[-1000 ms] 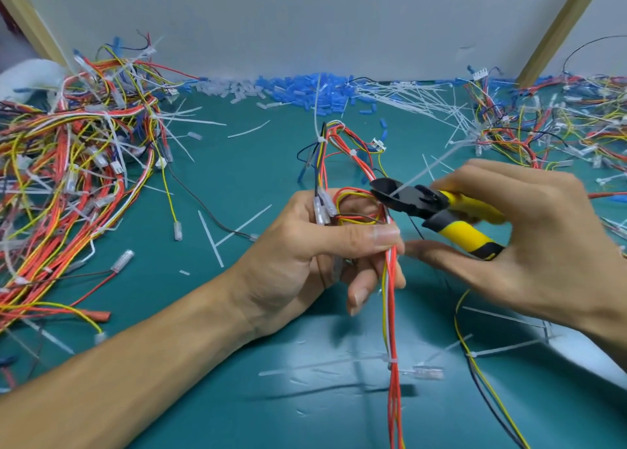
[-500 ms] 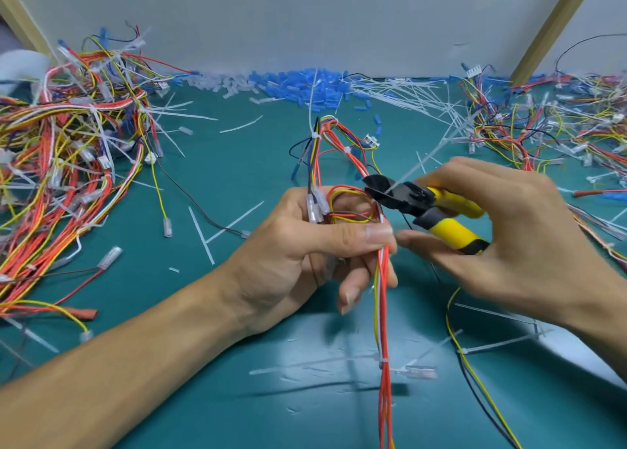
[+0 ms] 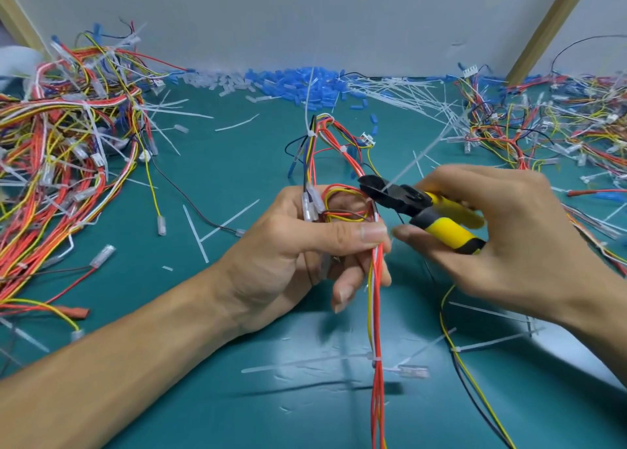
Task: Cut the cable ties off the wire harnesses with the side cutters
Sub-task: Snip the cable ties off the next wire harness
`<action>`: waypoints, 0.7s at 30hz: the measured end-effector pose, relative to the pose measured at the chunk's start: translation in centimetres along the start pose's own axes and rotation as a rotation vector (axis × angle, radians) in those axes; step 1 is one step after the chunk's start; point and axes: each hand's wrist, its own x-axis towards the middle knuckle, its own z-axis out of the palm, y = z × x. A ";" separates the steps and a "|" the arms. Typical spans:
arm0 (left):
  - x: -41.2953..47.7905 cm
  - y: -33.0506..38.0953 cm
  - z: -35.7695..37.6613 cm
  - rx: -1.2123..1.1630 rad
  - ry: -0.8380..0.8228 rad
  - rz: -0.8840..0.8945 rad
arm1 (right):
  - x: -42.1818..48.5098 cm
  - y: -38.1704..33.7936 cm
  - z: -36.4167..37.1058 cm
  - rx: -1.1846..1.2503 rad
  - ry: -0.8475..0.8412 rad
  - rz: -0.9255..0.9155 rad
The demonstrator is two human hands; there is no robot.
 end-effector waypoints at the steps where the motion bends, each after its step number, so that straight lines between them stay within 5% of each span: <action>1: 0.0 0.0 0.0 -0.001 -0.001 -0.002 | 0.0 0.1 0.0 -0.009 0.009 0.009; 21: -0.1 0.1 0.2 -0.005 0.018 -0.009 | -0.1 -0.5 0.0 0.021 -0.020 0.018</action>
